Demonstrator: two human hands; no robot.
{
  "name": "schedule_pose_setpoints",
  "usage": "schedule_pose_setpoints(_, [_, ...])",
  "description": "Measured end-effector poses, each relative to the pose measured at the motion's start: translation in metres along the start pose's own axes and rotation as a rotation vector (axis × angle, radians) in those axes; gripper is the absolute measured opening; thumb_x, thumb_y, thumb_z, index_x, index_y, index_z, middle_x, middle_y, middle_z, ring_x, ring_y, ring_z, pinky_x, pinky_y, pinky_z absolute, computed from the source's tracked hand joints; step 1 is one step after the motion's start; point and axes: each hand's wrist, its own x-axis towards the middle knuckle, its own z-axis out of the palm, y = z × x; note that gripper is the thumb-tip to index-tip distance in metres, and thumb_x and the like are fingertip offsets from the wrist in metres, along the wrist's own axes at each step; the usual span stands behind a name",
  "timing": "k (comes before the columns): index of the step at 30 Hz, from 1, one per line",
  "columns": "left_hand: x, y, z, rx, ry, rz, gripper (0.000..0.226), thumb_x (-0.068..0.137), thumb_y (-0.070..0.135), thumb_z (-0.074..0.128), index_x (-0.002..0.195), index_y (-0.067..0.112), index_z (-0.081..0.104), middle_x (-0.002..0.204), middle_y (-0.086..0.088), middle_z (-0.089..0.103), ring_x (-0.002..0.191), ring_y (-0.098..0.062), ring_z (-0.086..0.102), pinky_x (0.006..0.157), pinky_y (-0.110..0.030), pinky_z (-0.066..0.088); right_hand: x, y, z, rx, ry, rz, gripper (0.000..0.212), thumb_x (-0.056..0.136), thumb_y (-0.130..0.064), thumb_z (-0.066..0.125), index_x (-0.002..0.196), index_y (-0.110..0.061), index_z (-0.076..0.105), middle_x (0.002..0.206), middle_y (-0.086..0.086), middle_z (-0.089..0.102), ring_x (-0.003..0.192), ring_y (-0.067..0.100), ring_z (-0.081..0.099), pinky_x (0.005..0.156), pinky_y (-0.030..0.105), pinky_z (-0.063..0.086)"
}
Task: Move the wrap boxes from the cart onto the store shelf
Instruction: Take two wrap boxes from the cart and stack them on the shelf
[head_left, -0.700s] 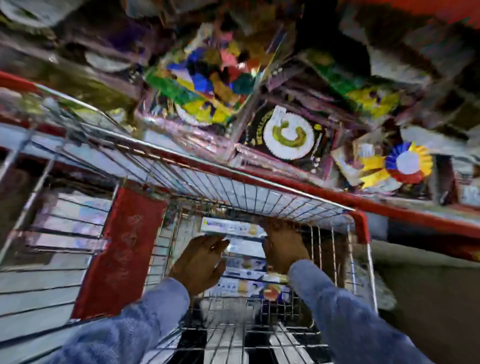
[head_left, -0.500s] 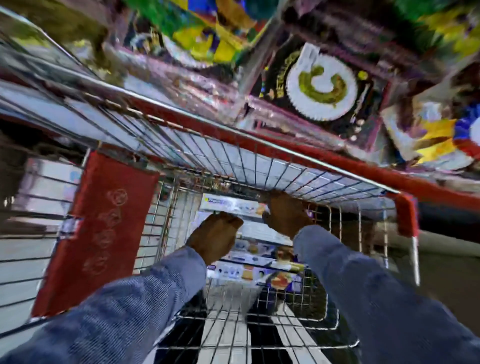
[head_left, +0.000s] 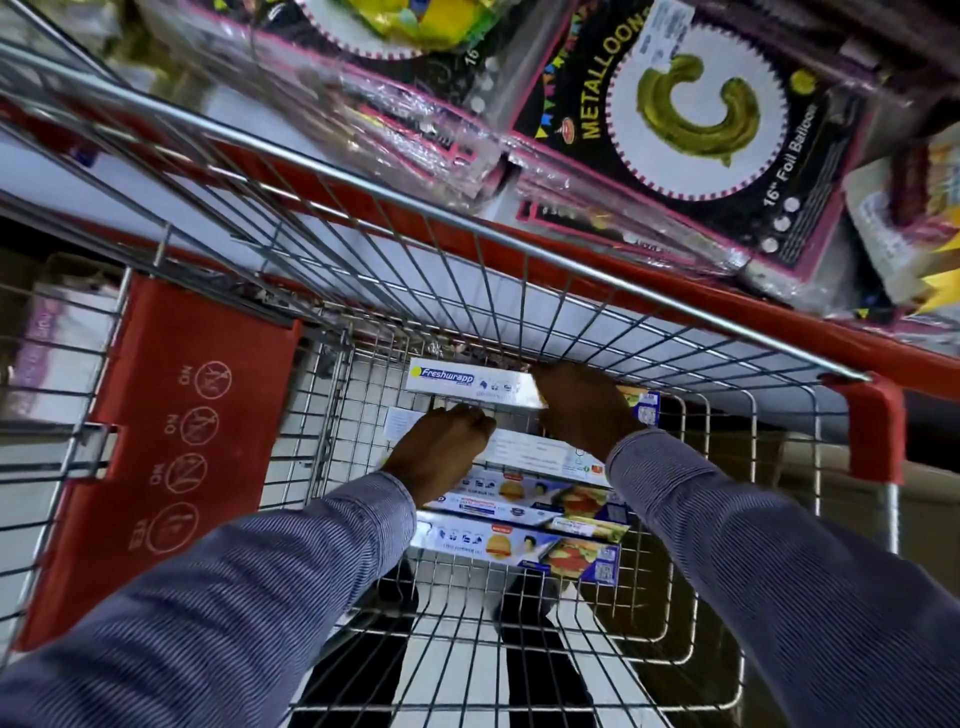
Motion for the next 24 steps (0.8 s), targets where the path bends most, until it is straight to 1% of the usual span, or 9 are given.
schedule_pose_setpoints(3, [-0.015,0.006,-0.022,0.006,0.022,-0.01,0.052,0.072,0.003,0.074,0.121,0.003,0.058,0.115,-0.017,0.066,0.1,-0.036,0.064,0.078,-0.045,0.058,-0.023,-0.003,-0.022,0.049,0.053,0.006,0.048,0.083,-0.018,0.066,0.129,-0.01,0.055,0.122,0.015,0.066,0.113,0.036,0.062,0.092,0.042,0.052])
schedule_pose_setpoints(6, [-0.046,0.012,-0.054,-0.027,0.05,-0.017,0.063,0.067,0.022,0.084,0.122,0.001,0.061,0.118,-0.019,0.069,0.097,-0.036,0.069,0.071,-0.041,0.062,-0.05,-0.01,-0.055,0.12,0.053,-0.019,0.051,0.086,-0.027,0.065,0.133,-0.01,0.052,0.126,0.016,0.064,0.116,0.036,0.059,0.098,0.043,0.049])
schedule_pose_setpoints(9, [-0.091,0.022,-0.109,-0.099,0.115,-0.058,0.065,0.072,0.033,0.08,0.127,0.007,0.059,0.125,-0.013,0.068,0.107,-0.031,0.068,0.081,-0.039,0.06,-0.088,-0.023,-0.115,0.13,0.079,-0.068,0.052,0.087,-0.033,0.063,0.133,-0.012,0.051,0.128,0.014,0.061,0.119,0.034,0.055,0.101,0.041,0.045])
schedule_pose_setpoints(12, [-0.136,0.035,-0.178,-0.058,0.232,-0.038,0.065,0.06,0.042,0.081,0.117,0.015,0.067,0.111,-0.003,0.075,0.09,-0.021,0.074,0.065,-0.029,0.06,-0.127,-0.038,-0.188,0.151,0.171,-0.144,0.05,0.079,-0.041,0.067,0.125,-0.022,0.059,0.121,0.009,0.066,0.115,0.03,0.059,0.092,0.035,0.047])
schedule_pose_setpoints(14, [-0.159,0.047,-0.231,-0.001,0.348,-0.008,0.059,0.059,0.05,0.068,0.11,0.021,0.071,0.104,0.002,0.077,0.087,-0.018,0.073,0.061,-0.024,0.057,-0.148,-0.047,-0.239,0.174,0.215,-0.189,0.047,0.074,-0.042,0.069,0.117,-0.024,0.064,0.113,0.007,0.07,0.107,0.028,0.063,0.084,0.034,0.05])
schedule_pose_setpoints(17, [-0.197,0.07,-0.315,0.065,0.464,-0.002,0.06,0.058,0.061,0.055,0.109,0.032,0.067,0.106,0.011,0.075,0.094,-0.013,0.069,0.066,-0.022,0.056,-0.19,-0.061,-0.327,0.168,0.261,-0.218,0.047,0.076,-0.039,0.07,0.119,-0.023,0.064,0.113,0.006,0.069,0.106,0.028,0.061,0.081,0.034,0.049])
schedule_pose_setpoints(19, [-0.212,0.078,-0.362,0.067,0.54,-0.031,0.064,0.055,0.064,0.059,0.113,0.039,0.063,0.108,0.016,0.074,0.096,-0.01,0.068,0.07,-0.023,0.055,-0.211,-0.067,-0.379,0.151,0.315,-0.251,0.046,0.072,-0.042,0.069,0.114,-0.024,0.065,0.107,0.006,0.072,0.1,0.027,0.064,0.082,0.038,0.054])
schedule_pose_setpoints(22, [-0.233,0.093,-0.429,0.077,0.587,-0.062,0.059,0.051,0.06,0.063,0.108,0.043,0.064,0.1,0.015,0.075,0.093,-0.01,0.069,0.07,-0.029,0.055,-0.244,-0.071,-0.447,0.126,0.411,-0.244,0.044,0.067,-0.044,0.07,0.105,-0.023,0.068,0.09,0.006,0.075,0.082,0.026,0.067,0.073,0.041,0.057])
schedule_pose_setpoints(24, [-0.24,0.1,-0.468,0.082,0.618,-0.063,0.06,0.05,0.061,0.063,0.108,0.047,0.064,0.095,0.016,0.076,0.09,-0.007,0.069,0.07,-0.031,0.055,-0.262,-0.069,-0.483,0.129,0.482,-0.244,0.046,0.068,-0.042,0.072,0.103,-0.013,0.069,0.097,0.014,0.073,0.088,0.032,0.067,0.077,0.045,0.057])
